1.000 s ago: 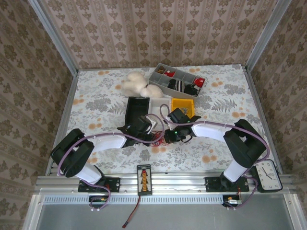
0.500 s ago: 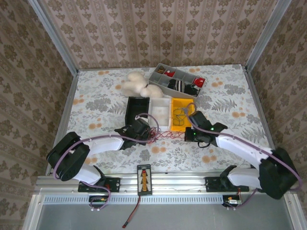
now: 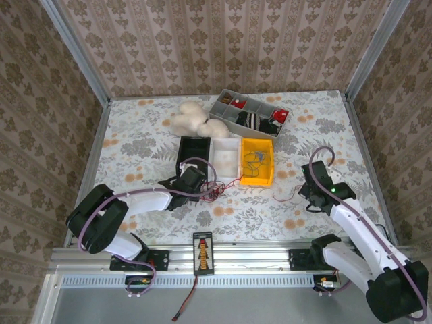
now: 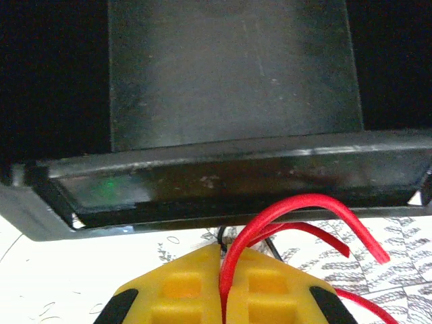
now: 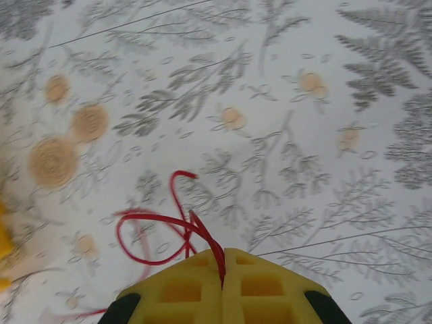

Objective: Untangle the cables

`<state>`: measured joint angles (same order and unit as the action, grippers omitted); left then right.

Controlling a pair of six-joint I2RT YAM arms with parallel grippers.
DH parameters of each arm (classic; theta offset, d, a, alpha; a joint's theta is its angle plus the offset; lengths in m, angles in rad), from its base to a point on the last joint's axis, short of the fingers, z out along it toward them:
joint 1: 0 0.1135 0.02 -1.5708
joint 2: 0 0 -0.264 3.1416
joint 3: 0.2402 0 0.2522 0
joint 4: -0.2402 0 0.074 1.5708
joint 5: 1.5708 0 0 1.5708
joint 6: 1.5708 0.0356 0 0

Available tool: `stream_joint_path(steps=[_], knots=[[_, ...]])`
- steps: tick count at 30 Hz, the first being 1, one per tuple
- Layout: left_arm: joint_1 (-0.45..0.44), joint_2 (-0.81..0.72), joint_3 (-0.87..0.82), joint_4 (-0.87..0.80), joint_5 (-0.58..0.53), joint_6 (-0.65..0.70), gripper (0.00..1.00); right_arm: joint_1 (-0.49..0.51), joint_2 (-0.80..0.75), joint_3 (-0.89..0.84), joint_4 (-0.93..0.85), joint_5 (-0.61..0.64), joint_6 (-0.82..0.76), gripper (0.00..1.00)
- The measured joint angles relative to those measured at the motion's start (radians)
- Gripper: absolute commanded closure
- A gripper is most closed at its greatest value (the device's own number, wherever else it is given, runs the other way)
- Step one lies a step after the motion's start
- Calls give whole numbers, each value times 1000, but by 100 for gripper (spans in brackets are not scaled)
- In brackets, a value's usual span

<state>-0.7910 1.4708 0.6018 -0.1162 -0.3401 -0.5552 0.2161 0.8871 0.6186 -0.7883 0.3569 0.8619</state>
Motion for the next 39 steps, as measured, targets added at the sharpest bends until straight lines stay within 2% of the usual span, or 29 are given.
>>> stream_joint_path(steps=[3, 7, 13, 17, 20, 24, 29, 35, 36, 37, 39], knots=[[-2, 1, 0, 0, -2, 0, 100, -21, 0, -2, 5, -1, -29, 100], [-13, 2, -2, 11, 3, 32, 100, -1, -18, 14, 43, -6, -101, 100], [-13, -27, -55, 93, 35, 81, 100, 156, -66, 188, 143, 60, -219, 100], [-13, -56, -91, 140, 68, 103, 100, 253, -31, 293, 268, 86, -290, 100], [-12, -80, -109, 156, 99, 112, 100, 295, 60, 356, 343, 80, -328, 100], [0, -108, -122, 159, 138, 122, 100, 322, 255, 440, 426, 29, -347, 100], [14, -151, -131, 153, 166, 131, 100, 348, 504, 547, 446, -18, -347, 100], [14, -159, -131, 151, 173, 134, 100, 386, 718, 616, 449, -68, -343, 98], [14, -159, -131, 151, 173, 134, 100, 392, 743, 626, 447, -78, -343, 95], [14, -159, -131, 151, 173, 134, 100, 398, 772, 640, 445, -85, -340, 87], [14, -159, -131, 150, 173, 134, 100, 407, 819, 668, 442, -104, -336, 63]])
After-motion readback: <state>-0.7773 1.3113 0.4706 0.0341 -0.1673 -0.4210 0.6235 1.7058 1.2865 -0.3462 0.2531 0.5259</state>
